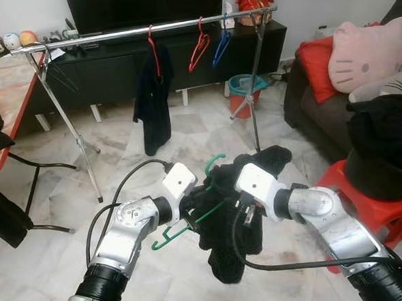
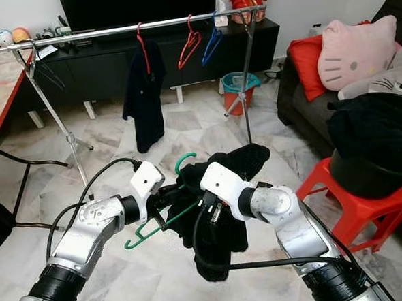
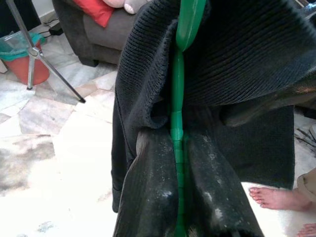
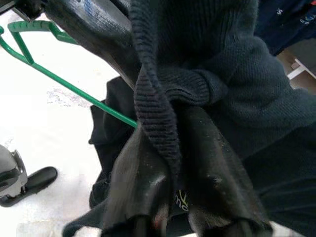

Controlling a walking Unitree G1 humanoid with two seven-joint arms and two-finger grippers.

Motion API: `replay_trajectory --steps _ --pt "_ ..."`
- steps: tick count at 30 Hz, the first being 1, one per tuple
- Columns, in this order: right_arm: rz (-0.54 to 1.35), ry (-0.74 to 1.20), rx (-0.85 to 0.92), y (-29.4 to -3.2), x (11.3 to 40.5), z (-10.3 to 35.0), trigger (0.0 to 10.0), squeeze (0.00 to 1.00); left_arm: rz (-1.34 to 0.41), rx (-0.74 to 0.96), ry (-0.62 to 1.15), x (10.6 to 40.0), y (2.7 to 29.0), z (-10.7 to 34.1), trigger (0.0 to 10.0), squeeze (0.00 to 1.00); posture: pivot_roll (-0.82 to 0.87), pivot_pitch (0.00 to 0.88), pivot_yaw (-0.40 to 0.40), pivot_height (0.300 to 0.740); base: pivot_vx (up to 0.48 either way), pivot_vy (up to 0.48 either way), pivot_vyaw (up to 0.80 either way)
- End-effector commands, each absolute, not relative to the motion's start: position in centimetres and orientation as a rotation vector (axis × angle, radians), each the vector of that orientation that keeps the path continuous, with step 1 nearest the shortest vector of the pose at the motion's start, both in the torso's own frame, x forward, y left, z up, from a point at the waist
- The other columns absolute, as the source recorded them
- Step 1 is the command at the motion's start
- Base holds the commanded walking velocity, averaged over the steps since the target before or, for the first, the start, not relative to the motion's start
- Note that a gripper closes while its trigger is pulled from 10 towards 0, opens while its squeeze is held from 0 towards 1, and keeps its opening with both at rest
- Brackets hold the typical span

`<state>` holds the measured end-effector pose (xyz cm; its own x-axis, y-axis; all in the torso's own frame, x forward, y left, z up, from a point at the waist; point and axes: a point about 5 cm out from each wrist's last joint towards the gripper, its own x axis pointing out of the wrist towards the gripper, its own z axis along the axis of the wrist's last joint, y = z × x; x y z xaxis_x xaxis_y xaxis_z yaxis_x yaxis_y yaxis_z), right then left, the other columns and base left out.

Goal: Hang hanger

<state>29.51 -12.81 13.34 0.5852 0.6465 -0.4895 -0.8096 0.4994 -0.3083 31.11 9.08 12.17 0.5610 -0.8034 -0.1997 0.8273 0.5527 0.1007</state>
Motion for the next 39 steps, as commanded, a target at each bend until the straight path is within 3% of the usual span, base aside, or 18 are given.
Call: replay_trajectory --steps 1,15,26,30,31,32,33,39 --pt "0.909 0.337 -0.546 -13.1 29.3 13.2 10.0 1.0 -0.961 0.176 0.085 31.5 9.0 13.3 10.0 0.0 0.07 0.0 -0.004 0.74 0.0 0.0 0.0" --pt "0.943 0.387 -0.65 -14.0 28.4 13.0 10.0 1.0 -0.938 0.176 0.087 31.6 9.1 13.2 10.0 0.0 0.07 0.0 -0.009 0.74 0.0 0.0 0.0" --pt "0.858 0.404 -0.847 -17.6 28.6 15.2 10.0 1.0 -0.985 0.198 0.138 31.1 9.7 12.4 10.0 0.0 0.05 0.0 -0.005 0.74 0.0 0.0 0.0" --pt "0.831 0.353 -0.83 -18.2 29.3 16.5 10.0 0.98 -1.017 0.205 0.163 30.8 9.7 12.1 10.0 0.0 0.06 0.0 -0.003 0.74 0.0 0.0 0.0" --pt "0.826 0.338 -0.832 -18.3 29.5 16.8 10.0 0.09 -1.025 0.204 0.167 30.7 9.7 12.1 10.0 0.0 0.06 0.0 -0.003 0.74 0.0 0.0 0.0" --pt "0.826 0.338 -0.832 -18.3 29.5 16.8 10.0 0.09 -1.025 0.204 0.167 30.7 9.7 12.1 10.0 0.0 0.06 0.0 -0.003 0.74 0.0 0.0 0.0" --pt "0.81 0.324 -0.833 -18.5 29.8 17.4 10.0 0.0 -1.036 0.209 0.176 30.6 9.8 12.0 10.0 0.0 0.05 0.0 -0.001 0.74 0.0 0.0 0.0" --pt "0.838 0.277 -0.77 -19.1 30.6 18.5 10.0 0.0 -1.137 0.21 0.221 29.8 9.7 11.6 10.0 0.0 0.05 0.0 0.002 0.74 0.0 0.0 0.0"
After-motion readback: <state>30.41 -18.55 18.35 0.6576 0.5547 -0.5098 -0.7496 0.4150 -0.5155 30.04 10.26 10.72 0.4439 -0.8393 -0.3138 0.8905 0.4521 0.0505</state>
